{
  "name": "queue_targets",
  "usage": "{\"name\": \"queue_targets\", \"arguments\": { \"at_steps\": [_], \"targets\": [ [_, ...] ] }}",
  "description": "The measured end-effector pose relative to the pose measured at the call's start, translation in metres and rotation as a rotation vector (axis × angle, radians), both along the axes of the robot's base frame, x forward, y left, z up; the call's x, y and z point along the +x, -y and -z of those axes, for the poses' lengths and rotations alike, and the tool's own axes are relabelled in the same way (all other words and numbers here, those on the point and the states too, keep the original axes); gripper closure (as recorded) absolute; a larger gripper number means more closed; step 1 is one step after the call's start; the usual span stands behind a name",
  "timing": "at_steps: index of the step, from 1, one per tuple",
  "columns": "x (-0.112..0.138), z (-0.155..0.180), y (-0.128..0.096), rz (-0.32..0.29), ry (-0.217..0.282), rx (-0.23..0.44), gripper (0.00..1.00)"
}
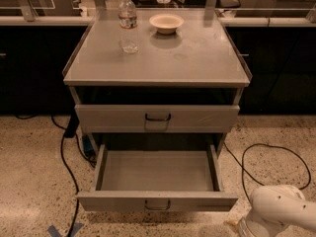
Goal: Close middle drawer
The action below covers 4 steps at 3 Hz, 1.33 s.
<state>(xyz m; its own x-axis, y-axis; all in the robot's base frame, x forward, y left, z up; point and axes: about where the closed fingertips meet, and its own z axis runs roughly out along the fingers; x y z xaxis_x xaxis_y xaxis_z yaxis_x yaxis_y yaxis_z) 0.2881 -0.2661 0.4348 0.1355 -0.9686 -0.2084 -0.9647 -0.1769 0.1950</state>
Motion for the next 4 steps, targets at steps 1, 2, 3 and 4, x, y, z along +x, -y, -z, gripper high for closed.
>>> {"name": "queue_targets", "arguments": {
  "at_steps": [1, 2, 3, 4],
  "targets": [
    [-0.002, 0.009, -0.001, -0.022, -0.043, 0.005, 0.0],
    [0.0, 0.021, -0.009, -0.056, -0.064, 0.028, 0.0],
    [0.006, 0.033, -0.016, -0.048, -0.045, 0.053, 0.0],
    [0.005, 0.033, -0.012, 0.014, -0.046, 0.053, 0.0]
  ]
}}
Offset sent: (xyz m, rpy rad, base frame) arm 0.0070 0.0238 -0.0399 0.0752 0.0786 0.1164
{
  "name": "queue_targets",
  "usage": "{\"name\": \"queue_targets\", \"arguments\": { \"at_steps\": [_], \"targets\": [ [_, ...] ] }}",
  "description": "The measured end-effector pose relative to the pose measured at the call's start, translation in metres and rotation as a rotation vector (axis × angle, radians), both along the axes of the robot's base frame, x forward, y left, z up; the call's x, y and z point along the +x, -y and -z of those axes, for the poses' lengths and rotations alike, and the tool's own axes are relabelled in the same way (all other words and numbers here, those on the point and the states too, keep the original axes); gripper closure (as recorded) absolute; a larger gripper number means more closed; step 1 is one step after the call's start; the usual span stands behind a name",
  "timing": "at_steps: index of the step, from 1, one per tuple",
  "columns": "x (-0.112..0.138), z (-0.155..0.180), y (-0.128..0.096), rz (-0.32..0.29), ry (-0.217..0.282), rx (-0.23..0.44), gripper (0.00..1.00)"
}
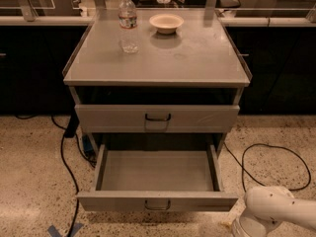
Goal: Close middle drawer
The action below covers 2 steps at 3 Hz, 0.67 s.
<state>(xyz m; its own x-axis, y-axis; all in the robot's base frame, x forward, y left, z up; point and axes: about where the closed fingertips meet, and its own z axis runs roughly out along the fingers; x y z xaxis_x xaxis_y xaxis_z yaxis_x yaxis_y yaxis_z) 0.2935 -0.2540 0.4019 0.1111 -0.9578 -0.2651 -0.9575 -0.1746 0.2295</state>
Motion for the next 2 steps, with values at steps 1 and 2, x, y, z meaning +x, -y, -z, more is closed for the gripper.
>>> {"name": "queue_targets", "arguments": {
  "at_steps": [1, 2],
  "targets": [
    [0.0, 0.0, 0.0, 0.0, 0.0, 0.0, 0.0],
    [0.0017, 0.0043, 0.0069, 0.103, -0.02, 0.015, 0.0]
  ]
}}
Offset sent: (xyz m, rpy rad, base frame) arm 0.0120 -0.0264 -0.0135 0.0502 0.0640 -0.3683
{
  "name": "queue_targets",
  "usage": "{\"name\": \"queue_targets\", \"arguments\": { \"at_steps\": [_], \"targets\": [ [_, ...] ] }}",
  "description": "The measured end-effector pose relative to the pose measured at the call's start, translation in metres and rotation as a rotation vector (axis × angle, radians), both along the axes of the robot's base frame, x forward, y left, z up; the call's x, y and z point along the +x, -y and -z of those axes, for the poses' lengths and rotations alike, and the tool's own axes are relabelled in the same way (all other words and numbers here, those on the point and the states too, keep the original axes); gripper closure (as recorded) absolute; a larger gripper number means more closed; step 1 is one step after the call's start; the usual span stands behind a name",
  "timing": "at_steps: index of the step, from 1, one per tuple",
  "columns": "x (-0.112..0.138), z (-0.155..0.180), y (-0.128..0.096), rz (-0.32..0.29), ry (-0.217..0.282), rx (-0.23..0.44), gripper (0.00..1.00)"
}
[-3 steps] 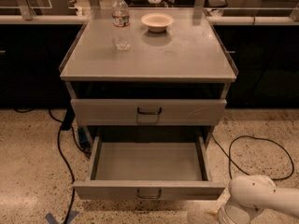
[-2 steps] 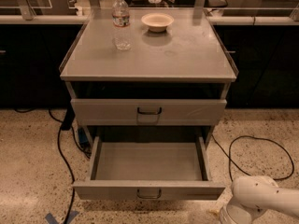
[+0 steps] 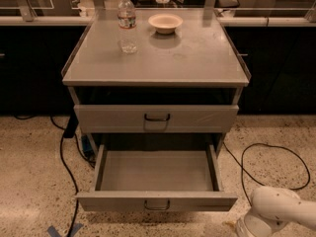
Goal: Close middle drawer
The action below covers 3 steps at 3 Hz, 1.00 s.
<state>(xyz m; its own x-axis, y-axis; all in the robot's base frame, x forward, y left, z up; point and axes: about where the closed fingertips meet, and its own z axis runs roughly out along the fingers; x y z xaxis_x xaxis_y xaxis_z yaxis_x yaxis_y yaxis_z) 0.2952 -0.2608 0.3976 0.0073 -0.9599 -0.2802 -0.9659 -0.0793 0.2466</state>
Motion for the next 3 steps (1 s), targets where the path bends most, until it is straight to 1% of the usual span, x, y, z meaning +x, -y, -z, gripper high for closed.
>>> {"name": "queue_targets", "arguments": {
  "at_steps": [1, 2, 3],
  "targets": [
    [0.0031, 0.0051, 0.0097, 0.161, -0.017, 0.02, 0.0],
    [0.0031, 0.0051, 0.0097, 0.161, -0.017, 0.02, 0.0],
    [0.0126, 0.0071, 0.0041, 0.187, -0.009, 0.04, 0.0]
  ]
}}
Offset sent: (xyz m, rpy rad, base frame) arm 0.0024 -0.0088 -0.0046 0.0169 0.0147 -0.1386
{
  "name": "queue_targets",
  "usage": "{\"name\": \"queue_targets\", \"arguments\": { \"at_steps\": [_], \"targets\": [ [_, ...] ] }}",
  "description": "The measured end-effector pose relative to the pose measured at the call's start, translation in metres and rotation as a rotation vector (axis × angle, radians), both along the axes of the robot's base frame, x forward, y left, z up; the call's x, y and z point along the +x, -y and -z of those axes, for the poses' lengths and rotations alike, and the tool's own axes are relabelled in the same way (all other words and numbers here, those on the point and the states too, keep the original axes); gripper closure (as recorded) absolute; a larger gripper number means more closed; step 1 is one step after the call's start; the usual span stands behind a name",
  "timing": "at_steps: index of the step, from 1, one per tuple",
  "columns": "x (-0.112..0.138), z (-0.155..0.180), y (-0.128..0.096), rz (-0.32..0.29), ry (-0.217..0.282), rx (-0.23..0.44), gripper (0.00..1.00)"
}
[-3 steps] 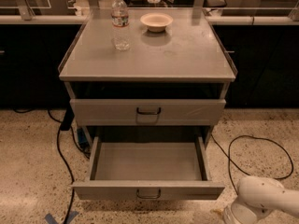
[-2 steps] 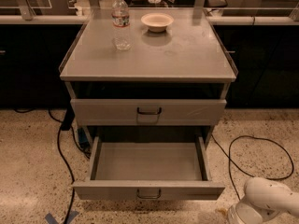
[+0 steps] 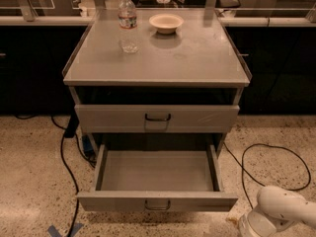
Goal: Close middle drawer
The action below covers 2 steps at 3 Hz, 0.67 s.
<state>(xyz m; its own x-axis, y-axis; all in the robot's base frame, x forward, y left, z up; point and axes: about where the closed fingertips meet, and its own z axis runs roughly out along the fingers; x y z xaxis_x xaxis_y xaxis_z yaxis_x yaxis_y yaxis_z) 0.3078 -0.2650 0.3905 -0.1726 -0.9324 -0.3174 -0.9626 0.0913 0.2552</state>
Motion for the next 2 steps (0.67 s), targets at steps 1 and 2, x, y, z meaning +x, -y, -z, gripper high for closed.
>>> {"name": "queue_targets", "arguments": {
  "at_steps": [1, 2],
  "targets": [
    [0.011, 0.002, -0.005, 0.03, 0.003, 0.032, 0.0],
    [0.025, 0.005, -0.011, 0.057, 0.006, 0.069, 0.0]
  ]
}}
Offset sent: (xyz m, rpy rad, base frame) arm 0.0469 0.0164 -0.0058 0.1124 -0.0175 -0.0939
